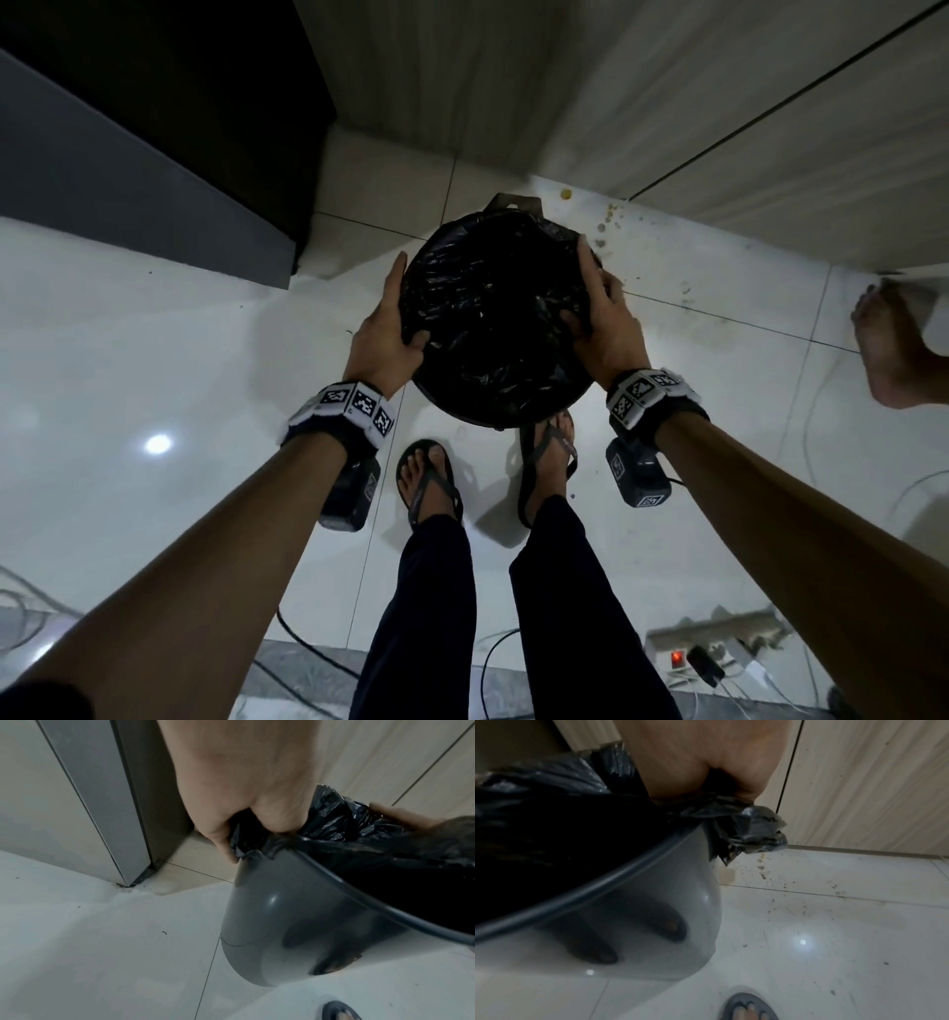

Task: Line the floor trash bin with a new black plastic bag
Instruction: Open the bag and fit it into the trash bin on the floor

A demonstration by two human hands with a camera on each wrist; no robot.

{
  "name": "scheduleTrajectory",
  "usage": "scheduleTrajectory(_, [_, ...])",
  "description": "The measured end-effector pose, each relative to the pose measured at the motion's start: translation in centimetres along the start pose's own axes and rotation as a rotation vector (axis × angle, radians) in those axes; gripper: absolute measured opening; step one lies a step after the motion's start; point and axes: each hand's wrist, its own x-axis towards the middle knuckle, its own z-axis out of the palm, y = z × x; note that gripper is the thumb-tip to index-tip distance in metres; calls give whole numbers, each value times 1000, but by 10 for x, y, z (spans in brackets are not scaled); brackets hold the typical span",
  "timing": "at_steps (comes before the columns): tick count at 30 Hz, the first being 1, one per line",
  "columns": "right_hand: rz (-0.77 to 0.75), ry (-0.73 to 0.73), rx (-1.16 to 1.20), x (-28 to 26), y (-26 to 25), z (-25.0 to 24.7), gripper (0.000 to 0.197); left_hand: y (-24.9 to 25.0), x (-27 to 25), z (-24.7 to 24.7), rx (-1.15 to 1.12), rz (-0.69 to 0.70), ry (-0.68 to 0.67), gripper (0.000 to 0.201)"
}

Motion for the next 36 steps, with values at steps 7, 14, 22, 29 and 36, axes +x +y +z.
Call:
scheduleTrajectory(7, [64, 151, -225, -5, -8, -1, 76, -1, -2, 6, 189, 103, 188, 96])
scheduleTrajectory(14, [283, 113, 105, -28, -19, 21, 101, 10, -10, 27, 617, 386, 233, 79])
scheduleTrajectory(22, [140, 67, 250, -55, 4, 23, 104, -9, -38, 44, 361, 125, 162, 109])
scheduleTrajectory(29, [140, 42, 402, -59, 11, 29, 103, -11, -52, 57, -233, -115, 173, 106])
scheduleTrajectory(36, [71, 34, 456, -55, 18, 30, 103, -15, -47, 61, -351, -149, 157, 100])
